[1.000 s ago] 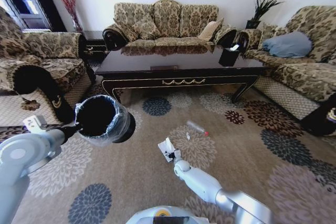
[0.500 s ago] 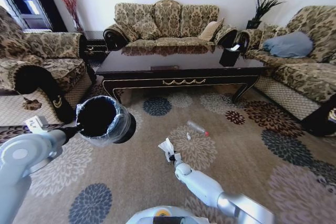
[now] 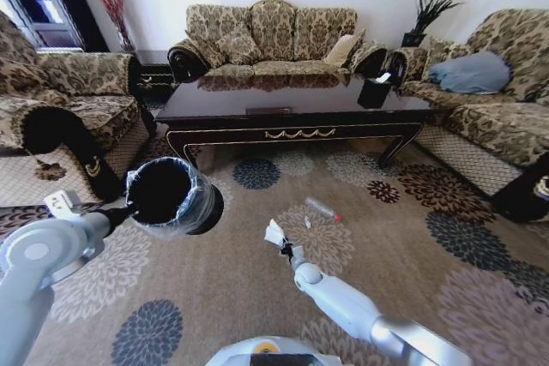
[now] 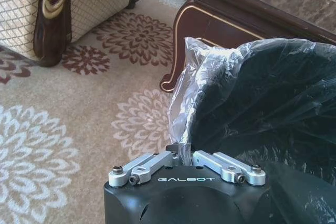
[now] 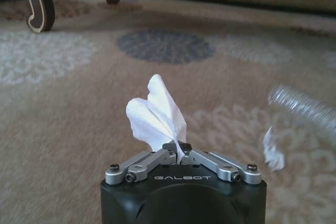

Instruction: Move to the front of the table and pick up the trash from the floor, then place it into the trash bin.

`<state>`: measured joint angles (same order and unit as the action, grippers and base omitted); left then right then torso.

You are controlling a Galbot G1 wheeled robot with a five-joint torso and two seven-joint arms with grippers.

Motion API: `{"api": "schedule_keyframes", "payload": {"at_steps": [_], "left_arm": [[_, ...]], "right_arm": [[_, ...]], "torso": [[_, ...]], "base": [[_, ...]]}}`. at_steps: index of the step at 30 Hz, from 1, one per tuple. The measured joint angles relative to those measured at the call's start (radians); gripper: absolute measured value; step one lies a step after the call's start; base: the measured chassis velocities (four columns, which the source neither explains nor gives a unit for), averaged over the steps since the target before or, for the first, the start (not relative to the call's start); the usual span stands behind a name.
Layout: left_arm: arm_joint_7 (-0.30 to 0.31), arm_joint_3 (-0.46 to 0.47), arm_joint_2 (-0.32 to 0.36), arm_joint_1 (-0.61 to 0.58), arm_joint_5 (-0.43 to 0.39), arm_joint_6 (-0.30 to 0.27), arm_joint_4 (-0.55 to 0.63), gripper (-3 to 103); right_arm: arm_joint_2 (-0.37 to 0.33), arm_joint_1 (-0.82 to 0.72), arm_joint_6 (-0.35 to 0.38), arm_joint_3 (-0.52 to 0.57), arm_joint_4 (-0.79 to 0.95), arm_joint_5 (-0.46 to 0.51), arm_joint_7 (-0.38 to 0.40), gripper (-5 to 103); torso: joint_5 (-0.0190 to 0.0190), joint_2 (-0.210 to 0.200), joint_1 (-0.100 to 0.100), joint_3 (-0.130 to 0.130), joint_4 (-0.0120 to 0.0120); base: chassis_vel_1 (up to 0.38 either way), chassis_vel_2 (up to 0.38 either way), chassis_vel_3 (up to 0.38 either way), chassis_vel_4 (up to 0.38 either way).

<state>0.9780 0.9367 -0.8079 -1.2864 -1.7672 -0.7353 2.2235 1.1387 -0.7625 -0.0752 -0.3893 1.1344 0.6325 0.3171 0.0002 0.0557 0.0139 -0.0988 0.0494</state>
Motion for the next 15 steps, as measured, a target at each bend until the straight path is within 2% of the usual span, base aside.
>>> {"api": "schedule_keyframes", "payload": {"at_steps": [3,4,7,8,12,15], "left_arm": [[-0.001,-0.008,-0.024,-0.024,0.019,0.0,0.01,0],[-0.001,-0.008,-0.024,-0.024,0.019,0.0,0.01,0],[-0.013,-0.035,-0.092,-0.073,0.067,0.0,0.037,0],[-0.013,-0.035,-0.092,-0.073,0.067,0.0,0.037,0],[-0.027,-0.077,-0.168,-0.121,0.118,0.0,0.051,0],[-0.028,-0.096,-0.19,-0.128,0.127,0.0,0.053,0]], "right_arm": [[-0.063,-0.034,-0.044,0.049,0.076,-0.032,-0.023,0],[-0.063,-0.034,-0.044,0.049,0.076,-0.032,-0.023,0],[-0.135,-0.076,-0.072,0.112,0.182,-0.043,-0.036,0],[-0.135,-0.076,-0.072,0.112,0.182,-0.043,-0.036,0],[-0.173,-0.095,-0.119,0.174,0.246,-0.049,-0.042,0],[-0.183,-0.091,-0.145,0.195,0.278,-0.048,-0.043,0]], "torso": [[0.0002,0.0,0.0,0.0,0.0001],[0.0002,0.0,0.0,0.0,0.0001],[0.0002,0.0,0.0,0.0,0.0001],[0.0002,0.0,0.0,0.0,0.0001],[0.0,0.0,0.0,0.0,0.0],[0.0001,0.0,0.0,0.0,0.0]], "base": [[0.0,0.0,0.0,0.0],[0.0,0.0,0.0,0.0],[0.0,0.0,0.0,0.0],[0.0,0.0,0.0,0.0],[0.0,0.0,0.0,0.0],[0.0,0.0,0.0,0.0]]}}
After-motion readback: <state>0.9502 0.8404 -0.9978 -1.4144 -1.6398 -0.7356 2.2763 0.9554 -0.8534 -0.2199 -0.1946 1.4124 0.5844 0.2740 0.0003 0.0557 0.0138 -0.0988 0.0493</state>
